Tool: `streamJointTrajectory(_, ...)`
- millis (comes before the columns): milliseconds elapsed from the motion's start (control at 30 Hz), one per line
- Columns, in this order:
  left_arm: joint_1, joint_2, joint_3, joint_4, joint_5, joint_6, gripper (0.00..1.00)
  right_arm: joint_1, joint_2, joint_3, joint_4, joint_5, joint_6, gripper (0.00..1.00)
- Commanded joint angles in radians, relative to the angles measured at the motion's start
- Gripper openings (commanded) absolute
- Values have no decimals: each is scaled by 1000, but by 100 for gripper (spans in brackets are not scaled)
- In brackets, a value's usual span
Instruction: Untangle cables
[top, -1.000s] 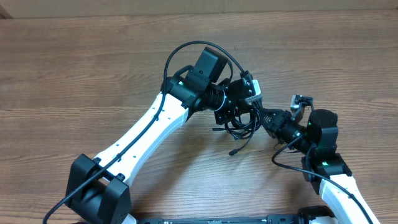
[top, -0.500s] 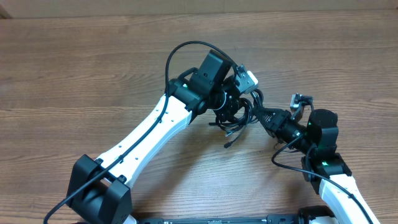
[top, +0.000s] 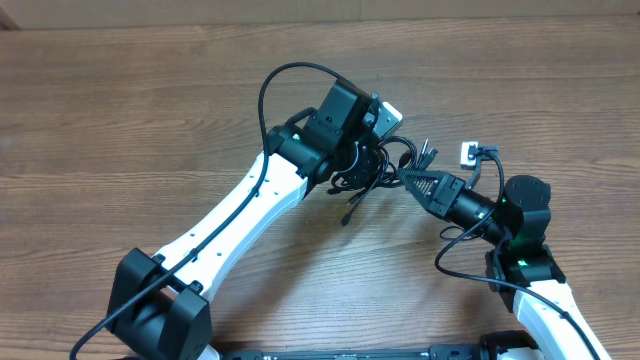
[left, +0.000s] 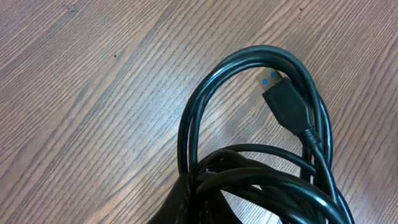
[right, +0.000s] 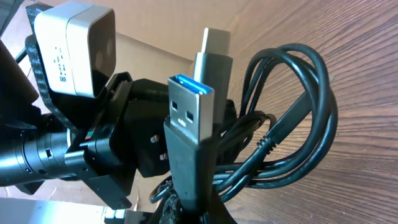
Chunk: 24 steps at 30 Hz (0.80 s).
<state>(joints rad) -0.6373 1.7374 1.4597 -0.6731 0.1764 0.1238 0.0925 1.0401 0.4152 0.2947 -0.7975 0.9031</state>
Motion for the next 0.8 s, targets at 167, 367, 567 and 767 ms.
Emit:
streamJointTrajectory(167,11,3,29,9,-84,-53,4,4,-2,17,-63,21,-14,4)
streamJointTrajectory(367,11,3,29,11,-77,-40,4,4,-2,17,-99,53,-14,42)
streamJointTrajectory(567,8,3,29,19,37,76,4,4,-2,17,-100,56,-14,62)
streamJointTrajectory(767,8,3,29,-10,60,266,4,4,-2,17,-145,101,-13,67)
